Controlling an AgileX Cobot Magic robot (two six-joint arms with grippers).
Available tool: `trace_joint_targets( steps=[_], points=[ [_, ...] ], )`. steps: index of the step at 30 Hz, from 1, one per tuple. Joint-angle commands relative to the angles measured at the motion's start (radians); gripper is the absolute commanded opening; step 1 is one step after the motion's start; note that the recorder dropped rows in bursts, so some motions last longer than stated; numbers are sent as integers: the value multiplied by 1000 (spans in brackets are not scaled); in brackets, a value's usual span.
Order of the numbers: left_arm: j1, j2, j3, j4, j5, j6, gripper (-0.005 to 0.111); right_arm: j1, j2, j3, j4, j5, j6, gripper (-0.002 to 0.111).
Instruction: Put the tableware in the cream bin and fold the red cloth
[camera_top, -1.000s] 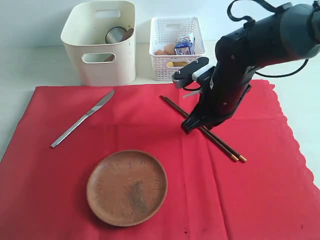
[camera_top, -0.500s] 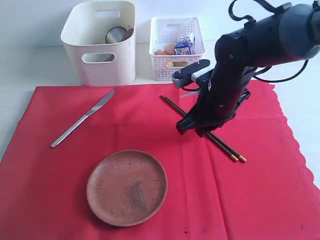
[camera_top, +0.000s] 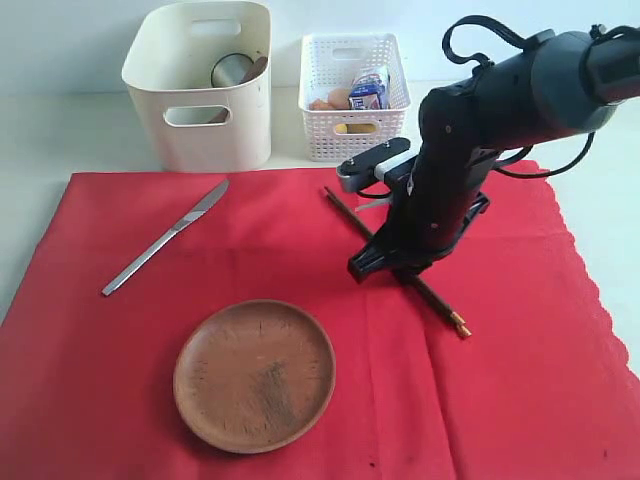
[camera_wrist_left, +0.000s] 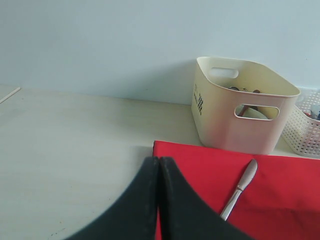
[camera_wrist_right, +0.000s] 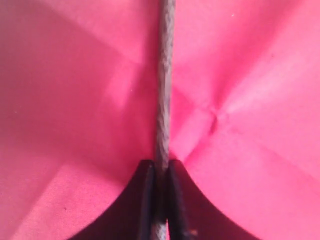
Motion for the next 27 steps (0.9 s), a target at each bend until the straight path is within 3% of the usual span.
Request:
trace_joint_targets(
  steps=[1, 11, 27],
  points=[
    [1, -7, 0, -8, 1, 0, 3, -4, -55, -12, -16, 61, -9, 0],
    [1, -7, 0, -8, 1, 0, 3, -4, -116, -12, -16, 61, -5, 0],
    [1, -7, 0, -8, 1, 0, 3, -4, 34, -12, -22, 57, 9, 1]
  ],
)
